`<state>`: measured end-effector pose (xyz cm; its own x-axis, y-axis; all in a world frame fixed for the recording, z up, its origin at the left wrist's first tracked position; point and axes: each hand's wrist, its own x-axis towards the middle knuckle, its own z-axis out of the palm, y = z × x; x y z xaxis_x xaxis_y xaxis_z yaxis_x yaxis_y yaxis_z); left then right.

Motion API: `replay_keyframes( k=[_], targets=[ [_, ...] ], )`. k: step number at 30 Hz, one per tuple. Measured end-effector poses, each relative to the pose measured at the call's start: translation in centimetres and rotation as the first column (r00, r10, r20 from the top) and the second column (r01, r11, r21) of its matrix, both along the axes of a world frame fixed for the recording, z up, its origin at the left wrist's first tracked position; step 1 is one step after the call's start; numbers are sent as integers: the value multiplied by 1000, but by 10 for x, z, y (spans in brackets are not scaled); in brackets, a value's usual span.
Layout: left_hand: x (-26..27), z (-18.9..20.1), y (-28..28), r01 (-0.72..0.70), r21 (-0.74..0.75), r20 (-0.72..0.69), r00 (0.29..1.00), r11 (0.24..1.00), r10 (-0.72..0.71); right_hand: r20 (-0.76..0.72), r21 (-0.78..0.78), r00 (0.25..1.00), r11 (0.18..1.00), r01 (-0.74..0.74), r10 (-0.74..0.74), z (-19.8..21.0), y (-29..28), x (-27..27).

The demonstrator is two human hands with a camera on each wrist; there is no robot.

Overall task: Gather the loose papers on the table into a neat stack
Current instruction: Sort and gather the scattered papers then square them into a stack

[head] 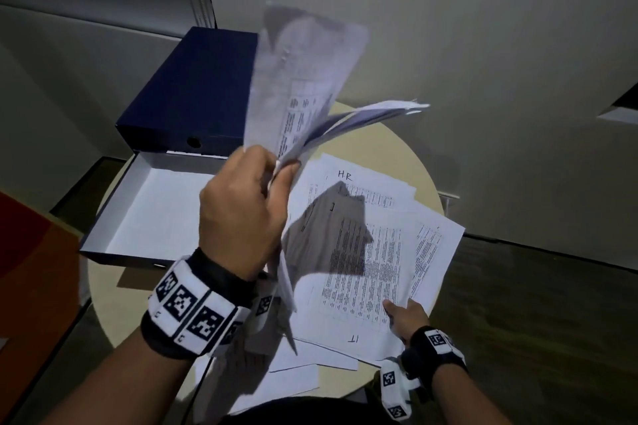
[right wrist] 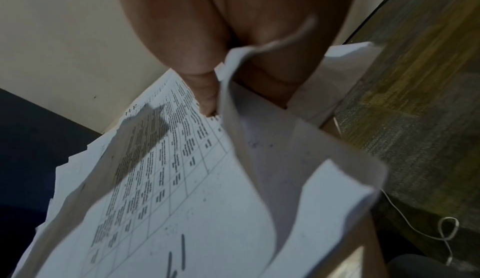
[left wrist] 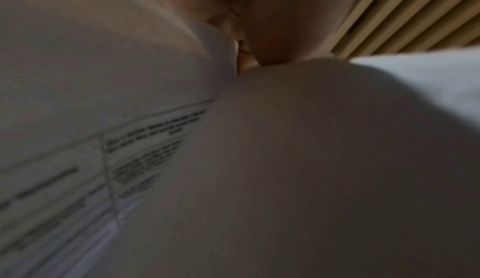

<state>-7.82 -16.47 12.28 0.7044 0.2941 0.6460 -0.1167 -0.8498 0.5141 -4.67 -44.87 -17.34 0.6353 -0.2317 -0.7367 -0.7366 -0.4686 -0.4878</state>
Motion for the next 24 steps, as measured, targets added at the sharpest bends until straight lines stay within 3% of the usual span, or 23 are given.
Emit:
replay_keyframes(
  k=[4,7,10,13,16,19,22,24],
  targets=[
    [8,1,5,27,-249,21,1000,968,-23,10,11,1000,1000,-23,23,9,2,-1],
    [21,-39,2,-52,-356,-205,978,933,-24,60,49,998,998,-33,30,9,-3,0],
    [26,-108,-3,-142,-325,-524,850,935,-53,116,105,992,993,-57,44,14,-10,-2],
    [19,-176,-9,-166,-294,-741,661,941,-115,144,222,985,973,60,-94,14,-14,-7],
    [9,-224,-9,-212,-388,-830,504,897,-240,160,227,978,969,96,-134,18,-15,-15],
    [4,-240,-3,-344,-534,-834,365,772,-414,195,282,969,955,94,-153,27,-15,-22],
    [3,-246,1,-395,-538,-842,299,745,-450,215,318,967,946,64,-138,31,-11,-21],
    [3,-253,2,-437,-530,-845,340,726,-412,211,335,964,939,85,-162,37,-10,-19]
  ],
)
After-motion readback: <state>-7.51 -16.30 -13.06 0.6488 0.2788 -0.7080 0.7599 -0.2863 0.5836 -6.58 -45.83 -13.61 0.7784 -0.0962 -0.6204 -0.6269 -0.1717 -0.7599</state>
